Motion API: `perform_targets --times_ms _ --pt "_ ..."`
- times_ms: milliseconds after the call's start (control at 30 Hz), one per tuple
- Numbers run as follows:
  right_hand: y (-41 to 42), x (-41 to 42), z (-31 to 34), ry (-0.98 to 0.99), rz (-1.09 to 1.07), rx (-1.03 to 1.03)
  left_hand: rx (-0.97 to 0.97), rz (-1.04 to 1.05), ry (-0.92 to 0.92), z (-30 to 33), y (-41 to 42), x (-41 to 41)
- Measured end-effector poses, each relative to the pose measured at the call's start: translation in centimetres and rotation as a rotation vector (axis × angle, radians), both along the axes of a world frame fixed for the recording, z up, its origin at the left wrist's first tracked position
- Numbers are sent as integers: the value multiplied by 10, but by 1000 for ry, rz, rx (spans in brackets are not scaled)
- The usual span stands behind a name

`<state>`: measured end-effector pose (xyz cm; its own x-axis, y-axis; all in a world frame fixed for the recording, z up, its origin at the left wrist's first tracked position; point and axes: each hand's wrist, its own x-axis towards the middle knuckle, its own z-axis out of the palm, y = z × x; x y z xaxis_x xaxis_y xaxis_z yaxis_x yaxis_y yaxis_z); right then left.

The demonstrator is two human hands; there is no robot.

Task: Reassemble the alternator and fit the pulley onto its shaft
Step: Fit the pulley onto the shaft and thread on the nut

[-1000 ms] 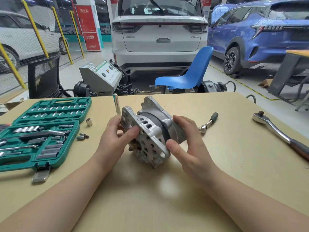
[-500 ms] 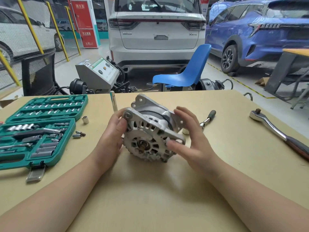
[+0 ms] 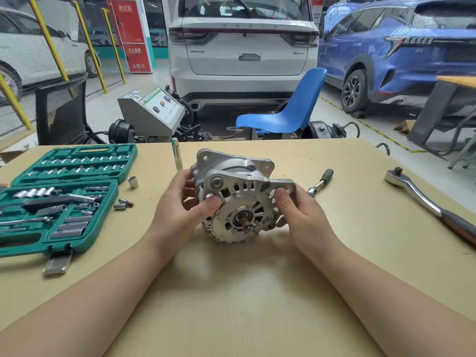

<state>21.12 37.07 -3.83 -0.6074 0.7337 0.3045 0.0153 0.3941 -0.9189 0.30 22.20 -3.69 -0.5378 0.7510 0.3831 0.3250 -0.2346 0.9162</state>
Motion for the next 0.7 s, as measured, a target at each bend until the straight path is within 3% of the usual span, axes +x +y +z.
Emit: perform_targets --times_ms 400,700 --pt "-2 7 5 23 22 3 -10 8 119 -2 -4 2" --pt "-5 8 8 115 73 -48 49 21 100 -2 -9 3"
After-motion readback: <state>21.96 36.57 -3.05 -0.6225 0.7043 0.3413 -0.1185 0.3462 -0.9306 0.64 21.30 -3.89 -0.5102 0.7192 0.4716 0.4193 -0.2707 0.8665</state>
